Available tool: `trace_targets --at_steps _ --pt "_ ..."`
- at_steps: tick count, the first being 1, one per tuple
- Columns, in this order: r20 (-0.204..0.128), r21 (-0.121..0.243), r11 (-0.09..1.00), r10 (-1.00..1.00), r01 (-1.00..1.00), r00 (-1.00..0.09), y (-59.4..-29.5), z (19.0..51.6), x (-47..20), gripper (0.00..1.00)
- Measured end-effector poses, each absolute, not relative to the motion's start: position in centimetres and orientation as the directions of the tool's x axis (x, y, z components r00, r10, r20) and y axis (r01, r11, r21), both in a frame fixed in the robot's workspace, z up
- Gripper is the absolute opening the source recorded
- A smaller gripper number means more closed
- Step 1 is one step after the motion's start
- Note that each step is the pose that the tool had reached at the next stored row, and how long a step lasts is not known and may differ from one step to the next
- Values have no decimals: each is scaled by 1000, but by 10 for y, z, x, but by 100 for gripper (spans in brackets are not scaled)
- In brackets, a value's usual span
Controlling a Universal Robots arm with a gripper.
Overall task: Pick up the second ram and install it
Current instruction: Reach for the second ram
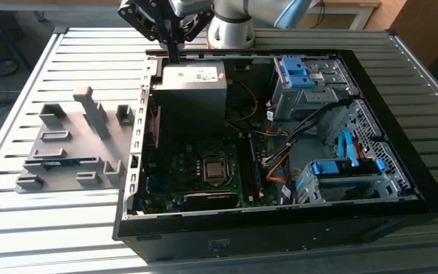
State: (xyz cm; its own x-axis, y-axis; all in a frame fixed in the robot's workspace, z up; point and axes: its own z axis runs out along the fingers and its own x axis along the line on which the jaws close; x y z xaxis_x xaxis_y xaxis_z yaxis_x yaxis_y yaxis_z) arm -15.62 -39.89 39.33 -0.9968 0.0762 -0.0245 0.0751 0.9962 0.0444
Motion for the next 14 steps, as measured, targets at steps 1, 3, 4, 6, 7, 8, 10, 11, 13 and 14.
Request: trace_targets --at_steps 1,3,4,6,7,8,10,11,13,14 --pt "-24 44 996 76 75 -997 -399 393 -157 11" --pt "-24 44 996 76 75 -997 -399 393 -158 11" --pt "-24 44 996 76 75 -997 -399 393 -159 11" --pt "-24 44 996 76 75 -997 -399 393 -160 11" --pt "-24 44 996 76 75 -997 -399 393 -161 11" --pt "-24 44 996 76 75 -997 -399 393 -162 11" --pt "-24 44 996 76 75 -997 -399 393 -163 11" --pt "-24 44 996 76 75 -997 -399 393 -164 11" --pt "-24 44 996 76 75 -997 -399 393 -165 11" --pt "-24 44 996 76 75 -997 -399 393 -166 11"
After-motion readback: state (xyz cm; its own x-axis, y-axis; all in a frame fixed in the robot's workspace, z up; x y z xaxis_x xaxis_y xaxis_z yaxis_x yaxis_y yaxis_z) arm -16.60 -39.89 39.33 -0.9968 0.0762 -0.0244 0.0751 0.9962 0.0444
